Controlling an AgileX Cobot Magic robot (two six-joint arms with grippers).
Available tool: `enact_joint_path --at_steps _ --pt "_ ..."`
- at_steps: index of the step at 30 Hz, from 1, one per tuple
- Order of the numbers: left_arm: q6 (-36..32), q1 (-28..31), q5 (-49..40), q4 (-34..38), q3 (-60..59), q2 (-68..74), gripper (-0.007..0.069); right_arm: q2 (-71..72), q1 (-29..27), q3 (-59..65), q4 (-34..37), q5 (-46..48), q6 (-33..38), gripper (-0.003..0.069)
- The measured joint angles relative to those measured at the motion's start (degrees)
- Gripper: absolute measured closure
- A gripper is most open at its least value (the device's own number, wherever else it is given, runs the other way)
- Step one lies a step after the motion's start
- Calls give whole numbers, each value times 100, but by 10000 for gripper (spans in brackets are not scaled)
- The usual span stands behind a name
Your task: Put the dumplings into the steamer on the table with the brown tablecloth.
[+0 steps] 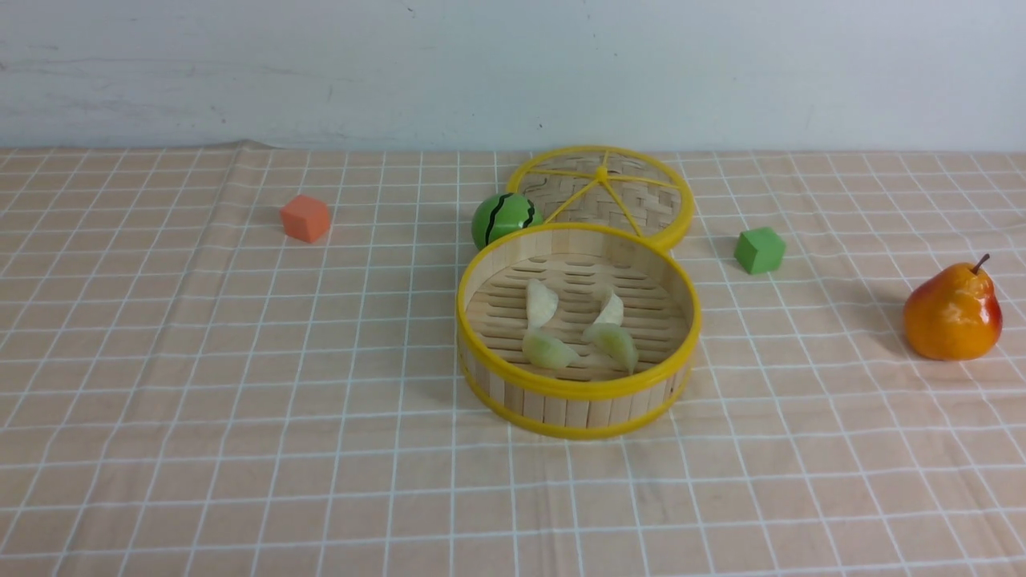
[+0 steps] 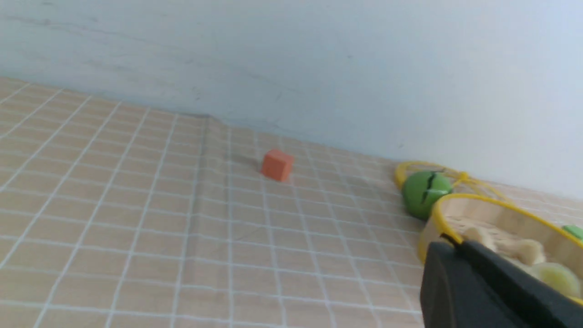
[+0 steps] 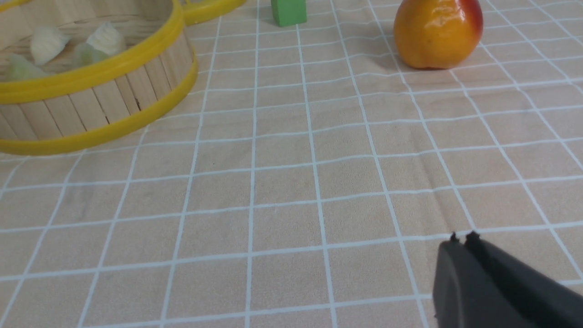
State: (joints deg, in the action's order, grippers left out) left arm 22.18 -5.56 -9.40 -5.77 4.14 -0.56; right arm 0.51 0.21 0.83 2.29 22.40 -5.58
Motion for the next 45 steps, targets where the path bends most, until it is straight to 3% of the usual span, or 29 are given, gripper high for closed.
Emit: enact_joint_path --at_steps 8,14,21,28,45 --pt "0 176 -459 0 -572 -4 638 0 -4 0 7 0 -4 643" --pt "-513 176 -1179 30 -583 -4 638 0 -4 0 7 0 -4 636" --pt "-1080 359 -1235 89 -583 -4 638 0 -4 0 7 0 -4 626" --pt "-1048 839 -1235 154 -583 -4 638 6 -4 0 7 0 -4 617" --pt "-1039 868 -1160 171 -583 -4 638 6 -4 0 7 0 -4 594"
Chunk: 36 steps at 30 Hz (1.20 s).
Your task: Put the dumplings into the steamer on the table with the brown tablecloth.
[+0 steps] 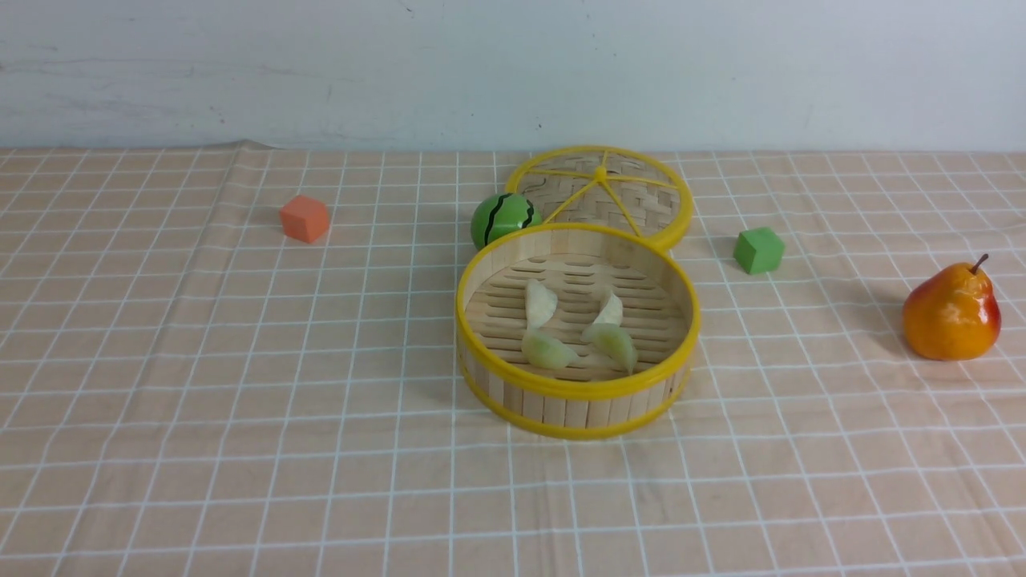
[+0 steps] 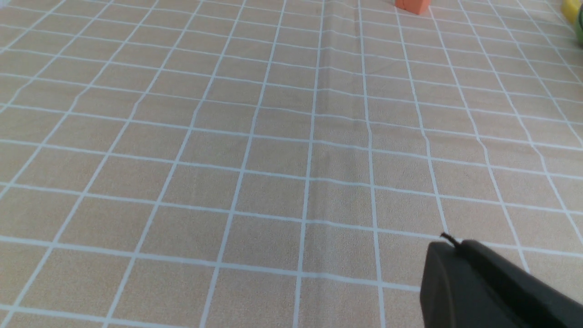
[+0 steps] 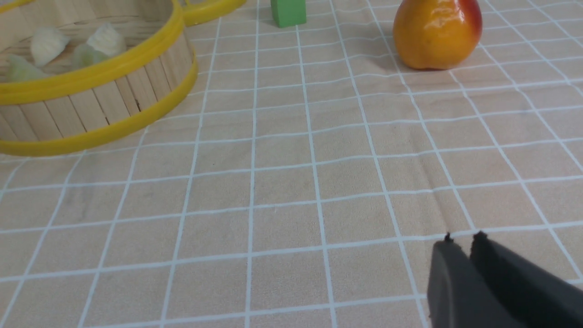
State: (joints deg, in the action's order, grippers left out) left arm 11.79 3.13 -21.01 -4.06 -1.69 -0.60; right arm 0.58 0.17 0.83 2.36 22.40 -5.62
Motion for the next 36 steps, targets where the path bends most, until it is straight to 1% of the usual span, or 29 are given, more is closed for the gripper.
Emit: enact_joint_path --at_steps 36 --pt "0 0 6 0 0 0 637 0 0 0 0 0 0 550"
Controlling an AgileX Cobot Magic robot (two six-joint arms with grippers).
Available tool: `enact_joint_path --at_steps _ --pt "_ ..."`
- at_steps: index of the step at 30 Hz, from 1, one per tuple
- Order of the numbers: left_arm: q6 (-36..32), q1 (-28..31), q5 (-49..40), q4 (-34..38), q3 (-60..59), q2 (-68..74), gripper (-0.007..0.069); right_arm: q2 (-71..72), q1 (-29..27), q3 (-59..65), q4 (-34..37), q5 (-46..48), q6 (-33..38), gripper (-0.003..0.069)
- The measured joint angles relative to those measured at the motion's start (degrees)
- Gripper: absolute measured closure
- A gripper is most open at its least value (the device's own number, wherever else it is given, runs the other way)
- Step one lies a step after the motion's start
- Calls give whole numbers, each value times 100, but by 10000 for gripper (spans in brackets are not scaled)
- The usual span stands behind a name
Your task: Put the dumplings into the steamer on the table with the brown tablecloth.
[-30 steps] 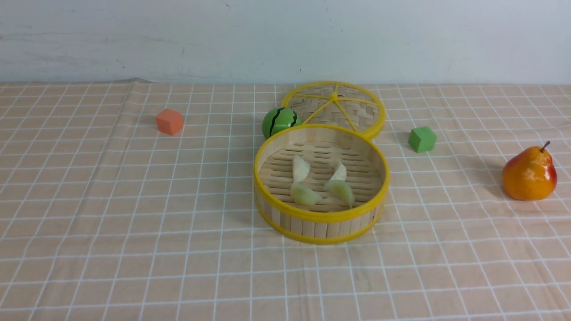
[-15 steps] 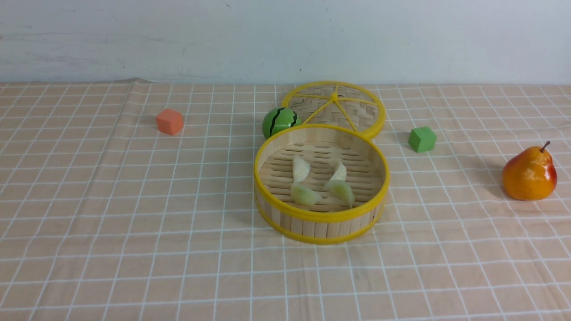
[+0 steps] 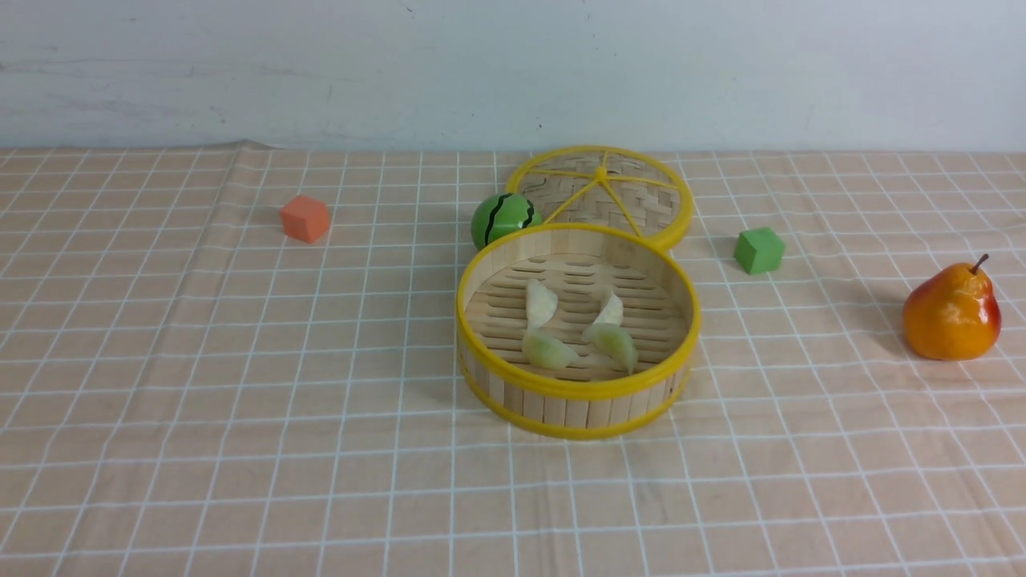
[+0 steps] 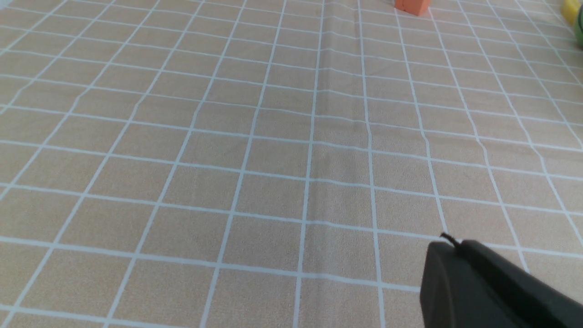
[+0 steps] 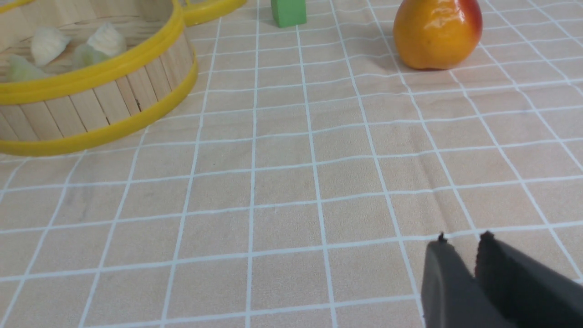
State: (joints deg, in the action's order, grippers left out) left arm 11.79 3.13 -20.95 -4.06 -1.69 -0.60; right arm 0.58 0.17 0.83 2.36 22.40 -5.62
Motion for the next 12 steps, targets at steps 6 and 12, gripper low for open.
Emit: enact_joint_path --at_steps 6,12 --pt "4 0 0 0 0 0 636 0 0 0 0 0 0 543" --pt "4 0 5 0 0 0 630 0 0 0 0 0 0 536"
